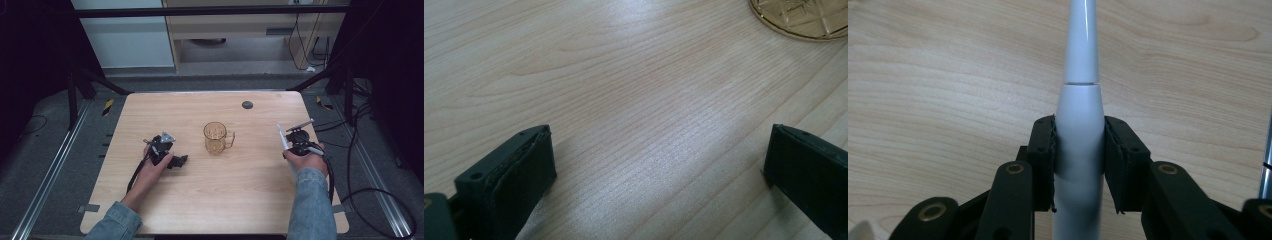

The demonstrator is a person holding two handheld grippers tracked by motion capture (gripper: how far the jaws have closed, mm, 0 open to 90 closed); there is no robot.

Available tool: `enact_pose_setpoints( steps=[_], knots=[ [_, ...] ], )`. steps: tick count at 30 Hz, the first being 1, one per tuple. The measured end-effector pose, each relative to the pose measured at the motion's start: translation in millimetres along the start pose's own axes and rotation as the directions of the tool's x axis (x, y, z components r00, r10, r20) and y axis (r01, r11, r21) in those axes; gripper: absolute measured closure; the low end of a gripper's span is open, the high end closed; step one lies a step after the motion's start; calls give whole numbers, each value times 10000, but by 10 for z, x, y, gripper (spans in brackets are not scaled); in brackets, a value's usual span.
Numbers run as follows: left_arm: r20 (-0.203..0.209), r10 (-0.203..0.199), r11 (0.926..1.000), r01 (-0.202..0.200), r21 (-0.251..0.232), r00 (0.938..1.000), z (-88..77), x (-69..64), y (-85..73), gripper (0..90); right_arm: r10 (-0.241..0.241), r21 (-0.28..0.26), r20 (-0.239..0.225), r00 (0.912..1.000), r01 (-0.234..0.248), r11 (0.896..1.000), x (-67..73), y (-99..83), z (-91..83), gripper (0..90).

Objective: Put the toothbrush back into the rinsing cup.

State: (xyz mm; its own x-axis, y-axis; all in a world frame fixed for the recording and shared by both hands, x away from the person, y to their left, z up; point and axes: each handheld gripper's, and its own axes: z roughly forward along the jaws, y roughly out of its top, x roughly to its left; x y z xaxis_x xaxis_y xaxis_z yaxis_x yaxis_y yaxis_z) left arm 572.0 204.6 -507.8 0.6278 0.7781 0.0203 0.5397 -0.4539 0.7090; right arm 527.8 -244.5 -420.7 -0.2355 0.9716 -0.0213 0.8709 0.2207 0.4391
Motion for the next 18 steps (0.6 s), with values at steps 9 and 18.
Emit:
enact_pose_setpoints(
  steps=[9,18],
  knots=[
    [-1,1,10000,-1,1,10000,0,0,0,0,310,-618,27,9995,-308,9976,-62,9,-192,673],
    [4,-35,10000,35,-30,10000,2,-2,0,0,446,-1649,-176,9989,-469,9852,5,136,-323,673]
  ],
)
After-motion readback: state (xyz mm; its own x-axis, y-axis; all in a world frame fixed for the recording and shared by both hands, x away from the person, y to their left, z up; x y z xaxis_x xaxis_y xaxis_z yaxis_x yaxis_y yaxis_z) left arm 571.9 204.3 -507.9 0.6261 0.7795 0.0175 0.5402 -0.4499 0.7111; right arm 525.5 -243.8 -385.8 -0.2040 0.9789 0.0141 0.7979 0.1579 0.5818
